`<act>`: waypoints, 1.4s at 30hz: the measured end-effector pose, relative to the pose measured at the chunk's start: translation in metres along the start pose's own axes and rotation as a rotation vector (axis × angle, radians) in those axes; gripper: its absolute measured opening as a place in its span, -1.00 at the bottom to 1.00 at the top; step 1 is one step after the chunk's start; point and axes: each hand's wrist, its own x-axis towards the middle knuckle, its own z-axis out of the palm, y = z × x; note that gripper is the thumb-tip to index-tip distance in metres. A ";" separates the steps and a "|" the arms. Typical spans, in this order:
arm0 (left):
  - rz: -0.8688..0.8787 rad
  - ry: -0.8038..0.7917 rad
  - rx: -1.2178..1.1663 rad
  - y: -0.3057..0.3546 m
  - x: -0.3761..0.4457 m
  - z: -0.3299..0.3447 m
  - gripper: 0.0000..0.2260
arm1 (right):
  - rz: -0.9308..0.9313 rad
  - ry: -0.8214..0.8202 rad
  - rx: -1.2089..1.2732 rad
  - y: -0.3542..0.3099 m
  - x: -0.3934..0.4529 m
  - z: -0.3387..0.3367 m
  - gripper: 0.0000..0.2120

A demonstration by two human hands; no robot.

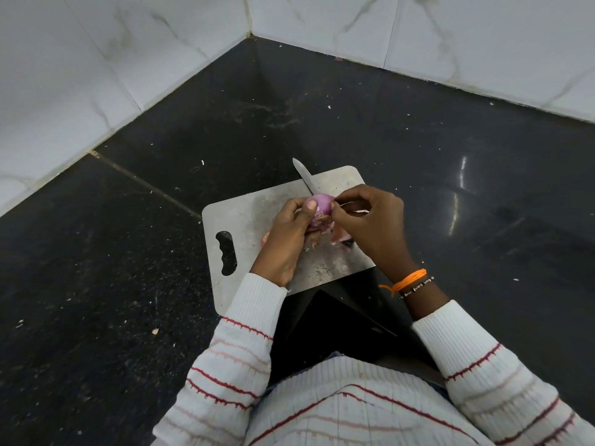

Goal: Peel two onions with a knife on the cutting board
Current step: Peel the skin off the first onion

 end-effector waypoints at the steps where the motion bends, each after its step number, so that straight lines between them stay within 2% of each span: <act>1: 0.000 -0.002 0.010 0.000 -0.001 0.000 -0.64 | -0.003 -0.006 -0.021 0.001 0.000 0.001 -0.92; 4: -0.013 -0.003 0.016 -0.001 -0.001 0.000 -0.55 | -0.003 0.000 -0.073 0.006 0.001 0.001 -0.94; 11: -0.059 0.024 -0.082 0.001 0.001 0.000 -0.66 | 0.133 -0.005 0.057 0.010 0.002 0.003 -0.78; 18: -0.063 0.024 -0.166 0.004 0.000 0.001 -0.65 | 0.189 -0.006 -0.017 0.012 0.004 -0.002 -0.80; 21: -0.046 0.015 -0.160 0.004 -0.001 0.001 -0.62 | 0.162 -0.024 0.048 0.008 0.004 -0.004 -0.74; 24: -0.045 0.011 -0.126 0.004 -0.001 0.002 -0.59 | 0.077 -0.126 0.106 0.000 0.002 0.000 -0.88; 29: -0.046 0.010 -0.144 0.004 -0.002 0.006 -0.64 | 0.090 0.000 0.079 0.004 0.002 0.009 -0.93; 37: -0.043 0.028 -0.287 0.007 -0.001 0.003 -0.68 | 0.163 -0.002 -0.037 0.026 0.004 0.001 -0.87; 42: -0.040 -0.022 -0.254 0.008 -0.002 0.003 -0.75 | 0.124 -0.004 0.004 0.016 0.004 -0.001 -0.80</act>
